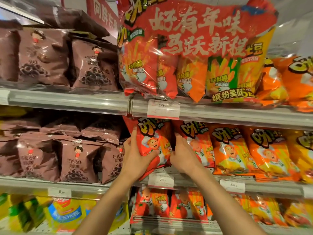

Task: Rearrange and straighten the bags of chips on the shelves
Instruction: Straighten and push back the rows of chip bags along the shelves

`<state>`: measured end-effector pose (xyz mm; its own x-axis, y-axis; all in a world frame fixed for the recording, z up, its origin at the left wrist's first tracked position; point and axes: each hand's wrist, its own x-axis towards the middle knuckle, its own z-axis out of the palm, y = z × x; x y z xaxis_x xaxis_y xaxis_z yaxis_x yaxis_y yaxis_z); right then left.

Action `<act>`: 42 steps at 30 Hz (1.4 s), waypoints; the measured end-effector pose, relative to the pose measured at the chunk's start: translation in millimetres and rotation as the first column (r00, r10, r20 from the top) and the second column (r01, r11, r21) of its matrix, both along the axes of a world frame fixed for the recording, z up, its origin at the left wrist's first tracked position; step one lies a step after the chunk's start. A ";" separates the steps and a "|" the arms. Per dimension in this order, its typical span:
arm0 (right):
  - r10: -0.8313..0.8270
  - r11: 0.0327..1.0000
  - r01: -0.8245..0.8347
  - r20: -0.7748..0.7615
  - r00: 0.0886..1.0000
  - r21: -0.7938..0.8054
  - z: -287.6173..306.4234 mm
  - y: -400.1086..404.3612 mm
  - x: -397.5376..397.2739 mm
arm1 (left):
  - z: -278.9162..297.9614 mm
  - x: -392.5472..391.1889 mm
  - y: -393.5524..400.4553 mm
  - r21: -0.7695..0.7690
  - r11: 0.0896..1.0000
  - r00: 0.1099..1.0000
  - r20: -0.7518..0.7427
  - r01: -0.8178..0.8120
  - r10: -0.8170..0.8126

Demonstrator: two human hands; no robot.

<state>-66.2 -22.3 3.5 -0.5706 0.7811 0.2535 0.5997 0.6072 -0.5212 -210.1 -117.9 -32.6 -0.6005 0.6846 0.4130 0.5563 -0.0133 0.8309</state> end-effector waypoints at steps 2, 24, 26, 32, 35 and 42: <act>-0.003 1.000 0.003 -0.005 1.000 -0.011 2.3 2.6 1.4 | -0.6 -4.3 -1.3 0.037 0.999 0.999 0.008 0.039 -0.039; -0.166 0.856 -0.165 -0.563 0.810 -0.490 5.6 26.8 -42.1 | 26.2 -28.7 36.9 0.004 0.990 0.936 0.323 0.144 -0.137; -0.159 0.871 -0.166 -0.584 0.796 -0.463 6.1 26.7 -42.3 | 28.5 -28.1 46.1 -0.002 0.995 0.940 0.328 0.102 -0.096; -0.182 0.901 -0.136 -0.644 0.743 -0.411 -1.2 30.9 -41.4 | 22.0 -26.8 57.0 -0.022 1.000 0.959 0.282 0.013 -0.007; -0.201 0.910 -0.120 -0.675 0.710 -0.398 -4.6 29.3 -44.8 | 22.2 -24.5 53.4 0.048 0.999 0.959 0.282 0.002 -0.015; -0.195 0.936 -0.079 -0.692 0.695 -0.343 -9.8 23.8 -47.0 | 16.1 -27.3 56.6 0.099 0.994 0.964 0.265 -0.037 0.009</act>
